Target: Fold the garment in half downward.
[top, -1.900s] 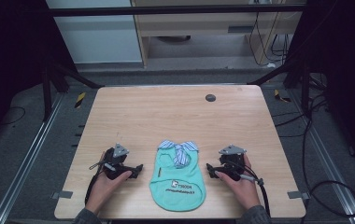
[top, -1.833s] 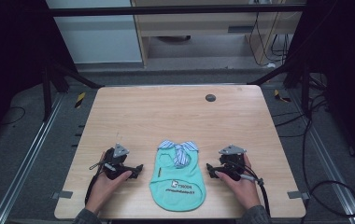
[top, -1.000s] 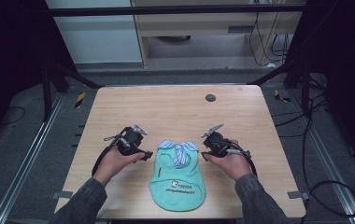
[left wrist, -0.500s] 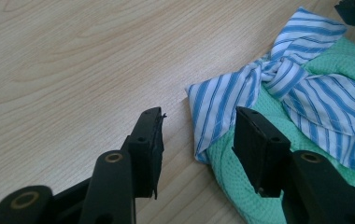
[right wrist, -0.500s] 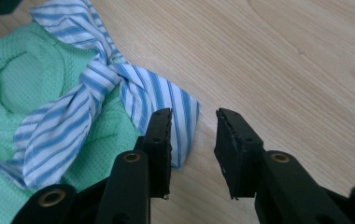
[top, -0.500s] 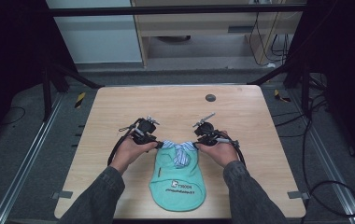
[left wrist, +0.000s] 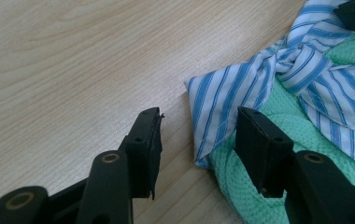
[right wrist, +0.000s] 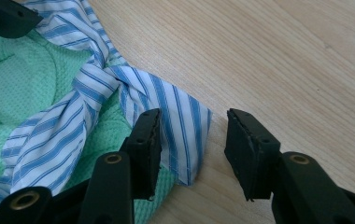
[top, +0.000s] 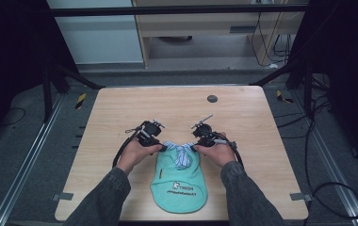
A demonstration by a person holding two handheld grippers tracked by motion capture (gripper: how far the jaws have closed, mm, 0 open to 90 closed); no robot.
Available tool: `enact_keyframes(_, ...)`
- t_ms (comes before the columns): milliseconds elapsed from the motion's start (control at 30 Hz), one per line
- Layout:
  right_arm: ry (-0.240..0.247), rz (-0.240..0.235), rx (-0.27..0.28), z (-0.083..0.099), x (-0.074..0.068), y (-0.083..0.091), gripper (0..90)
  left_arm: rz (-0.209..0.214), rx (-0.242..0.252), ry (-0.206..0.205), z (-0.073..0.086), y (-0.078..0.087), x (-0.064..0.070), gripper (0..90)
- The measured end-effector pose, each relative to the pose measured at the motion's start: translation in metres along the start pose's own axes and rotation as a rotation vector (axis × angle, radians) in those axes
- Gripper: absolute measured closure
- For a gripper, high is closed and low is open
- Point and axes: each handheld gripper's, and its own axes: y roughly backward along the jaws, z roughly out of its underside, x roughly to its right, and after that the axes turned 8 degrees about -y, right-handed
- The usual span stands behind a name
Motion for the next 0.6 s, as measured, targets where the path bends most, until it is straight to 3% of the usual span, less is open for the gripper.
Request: enact_keyframes(600, 0.001, 0.000, -0.008, 0.0000, -0.0044, -0.0082, 55.2, 0.013, -0.003, -0.005, 0.0040, -0.0081, 0.0064, 59.6)
